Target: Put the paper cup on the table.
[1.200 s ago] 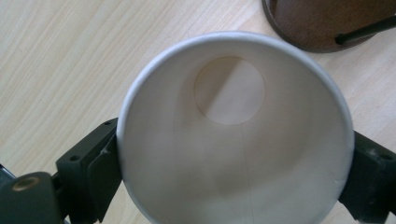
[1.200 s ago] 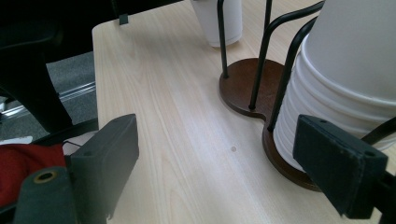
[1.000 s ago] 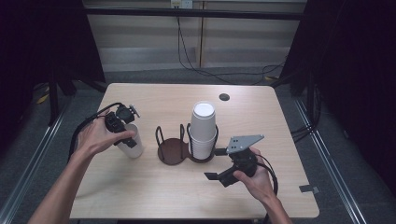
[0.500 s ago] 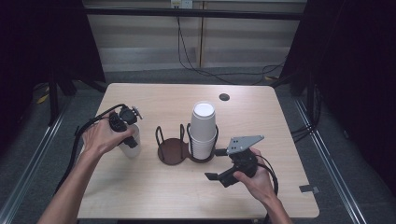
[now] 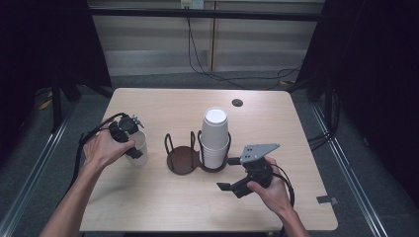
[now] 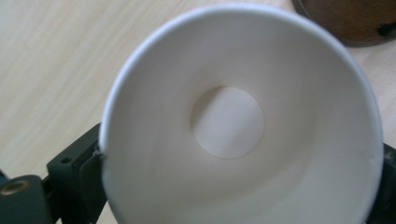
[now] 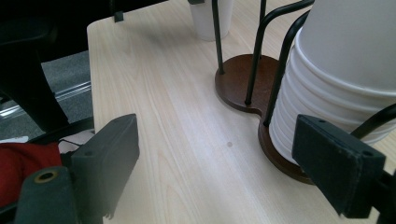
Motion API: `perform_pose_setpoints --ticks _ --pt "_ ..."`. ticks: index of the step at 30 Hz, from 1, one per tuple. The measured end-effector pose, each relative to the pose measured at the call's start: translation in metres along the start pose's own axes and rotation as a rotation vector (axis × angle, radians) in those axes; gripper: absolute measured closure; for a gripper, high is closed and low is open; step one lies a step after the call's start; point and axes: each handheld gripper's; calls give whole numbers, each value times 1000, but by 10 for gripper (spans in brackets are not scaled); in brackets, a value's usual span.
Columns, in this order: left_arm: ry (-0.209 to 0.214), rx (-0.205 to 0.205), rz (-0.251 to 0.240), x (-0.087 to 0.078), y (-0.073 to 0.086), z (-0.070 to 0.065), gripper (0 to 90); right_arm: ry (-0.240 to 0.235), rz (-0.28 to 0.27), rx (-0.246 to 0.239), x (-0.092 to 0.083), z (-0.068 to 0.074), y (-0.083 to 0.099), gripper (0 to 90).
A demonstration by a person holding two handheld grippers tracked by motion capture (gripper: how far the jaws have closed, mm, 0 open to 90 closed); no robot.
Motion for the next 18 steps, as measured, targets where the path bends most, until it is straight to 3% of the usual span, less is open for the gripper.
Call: perform_pose_setpoints --ticks 4,8,13,14,18 --pt "40 -18 -16 1 8 5 56 -1 2 -4 0 0 0 149" --pt "36 -23 -16 2 14 6 56 -1 0 -5 0 0 -1 149" --pt "56 -40 -38 3 21 10 56 1 0 -5 0 0 -1 147" --pt "76 -46 -43 3 22 11 56 2 -1 -2 0 0 0 147" --pt "70 -45 -52 1 28 10 57 2 -1 0 0 0 0 147"
Point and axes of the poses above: each handheld gripper's, and its own axes: x roughly forward along the jaws, y roughly out of its underside, z roughly to its left, and after that the axes turned 9 degrees about -x, right-handed
